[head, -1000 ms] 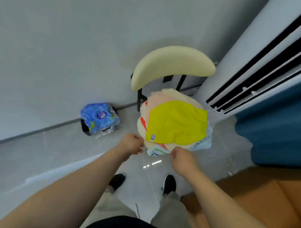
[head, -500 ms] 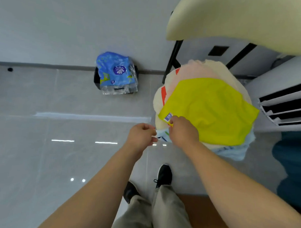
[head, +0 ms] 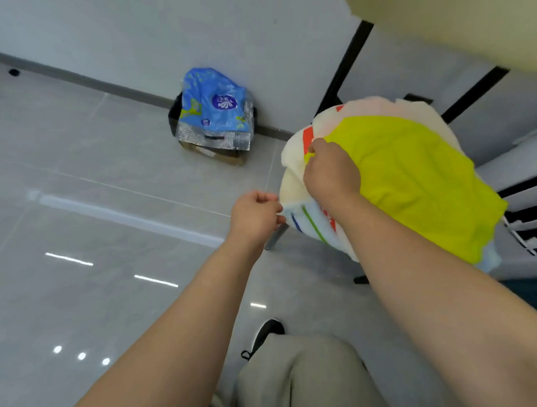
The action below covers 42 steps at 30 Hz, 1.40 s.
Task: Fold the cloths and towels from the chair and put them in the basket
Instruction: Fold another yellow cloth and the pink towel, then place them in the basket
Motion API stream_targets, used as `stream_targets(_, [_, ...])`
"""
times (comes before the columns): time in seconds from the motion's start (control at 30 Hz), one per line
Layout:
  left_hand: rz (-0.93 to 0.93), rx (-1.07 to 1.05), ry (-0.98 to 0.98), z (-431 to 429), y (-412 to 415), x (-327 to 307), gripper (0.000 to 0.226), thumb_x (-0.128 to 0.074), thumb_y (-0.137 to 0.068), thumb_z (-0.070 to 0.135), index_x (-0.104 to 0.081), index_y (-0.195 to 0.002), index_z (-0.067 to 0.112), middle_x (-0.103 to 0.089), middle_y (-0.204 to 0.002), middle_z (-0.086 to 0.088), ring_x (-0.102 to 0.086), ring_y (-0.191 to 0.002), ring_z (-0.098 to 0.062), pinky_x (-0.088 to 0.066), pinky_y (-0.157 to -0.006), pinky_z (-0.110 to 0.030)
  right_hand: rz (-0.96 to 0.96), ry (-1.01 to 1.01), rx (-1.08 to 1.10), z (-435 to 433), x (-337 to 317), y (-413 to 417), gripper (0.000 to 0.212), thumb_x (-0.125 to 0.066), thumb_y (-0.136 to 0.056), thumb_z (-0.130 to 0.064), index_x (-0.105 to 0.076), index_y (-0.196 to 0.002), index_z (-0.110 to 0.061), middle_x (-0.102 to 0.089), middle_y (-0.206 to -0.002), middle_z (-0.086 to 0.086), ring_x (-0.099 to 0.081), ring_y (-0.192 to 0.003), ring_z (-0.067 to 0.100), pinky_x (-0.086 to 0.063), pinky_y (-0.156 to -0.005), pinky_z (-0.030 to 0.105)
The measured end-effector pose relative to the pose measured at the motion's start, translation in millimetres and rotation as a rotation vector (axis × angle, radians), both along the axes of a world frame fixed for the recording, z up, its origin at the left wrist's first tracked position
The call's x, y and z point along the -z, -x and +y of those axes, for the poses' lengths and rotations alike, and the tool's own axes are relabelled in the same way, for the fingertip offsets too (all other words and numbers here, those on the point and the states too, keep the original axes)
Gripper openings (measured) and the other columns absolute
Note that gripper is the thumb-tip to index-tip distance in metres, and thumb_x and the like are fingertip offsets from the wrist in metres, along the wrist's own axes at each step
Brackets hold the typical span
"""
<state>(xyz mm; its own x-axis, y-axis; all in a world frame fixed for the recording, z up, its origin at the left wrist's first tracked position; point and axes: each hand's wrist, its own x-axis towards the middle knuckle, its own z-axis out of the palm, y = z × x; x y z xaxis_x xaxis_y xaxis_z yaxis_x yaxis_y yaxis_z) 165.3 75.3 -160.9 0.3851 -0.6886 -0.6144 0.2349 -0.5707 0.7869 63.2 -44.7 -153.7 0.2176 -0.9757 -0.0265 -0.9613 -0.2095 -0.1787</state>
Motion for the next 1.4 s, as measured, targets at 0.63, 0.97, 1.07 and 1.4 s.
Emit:
stream_targets(0.63, [-0.685, 0.114, 0.426, 109, 162, -201, 0.051, -0.079, -0.079, 0.038, -0.058, -0.121, 0.02, -0.064, -0.112, 0.002, -0.066, -0.098, -0.018, -0.056, -0.089, -0.041, -0.648, 0.225, -0.314, 139, -285, 169, 0.043, -0.052, -0.084, -0.001, -0.076, -0.115, -0.018, -0.071, -0.122, 0.001, -0.06, -0.12, 0.015, -0.04, -0.103, 0.021])
stream_targets(0.97, [-0.876, 0.095, 0.527, 169, 189, -262, 0.046, -0.071, -0.085, 0.045, -0.056, -0.116, 0.015, -0.063, -0.11, -0.002, -0.062, -0.099, -0.023, -0.055, -0.084, -0.042, -0.704, 0.391, -0.453, 216, -362, 189, 0.041, -0.064, -0.081, -0.005, -0.074, -0.118, -0.02, -0.071, -0.12, -0.002, -0.062, -0.115, 0.012, -0.039, -0.095, 0.011])
stream_targets(1.07, [-0.963, 0.095, 0.477, 191, 172, -259, 0.019, -0.068, -0.086, 0.027, -0.061, -0.094, 0.011, -0.066, -0.093, -0.009, -0.064, -0.091, -0.029, -0.055, -0.077, -0.041, -0.683, 0.402, -0.454, 230, -359, 192, 0.038, -0.068, -0.08, -0.01, -0.074, -0.117, -0.017, -0.072, -0.118, 0.0, -0.063, -0.112, 0.014, -0.039, -0.088, 0.011])
stream_targets(1.4, [-0.985, 0.11, 0.178, 254, 74, -170, 0.027, -0.048, -0.075, -0.004, -0.066, -0.079, 0.016, -0.065, -0.076, -0.004, -0.063, -0.075, -0.028, -0.045, -0.055, -0.027, -0.531, 0.287, -0.392, 234, -250, 147, 0.018, -0.065, -0.087, -0.021, -0.078, -0.093, -0.01, -0.074, -0.094, 0.012, -0.065, -0.092, 0.03, -0.046, -0.073, 0.031])
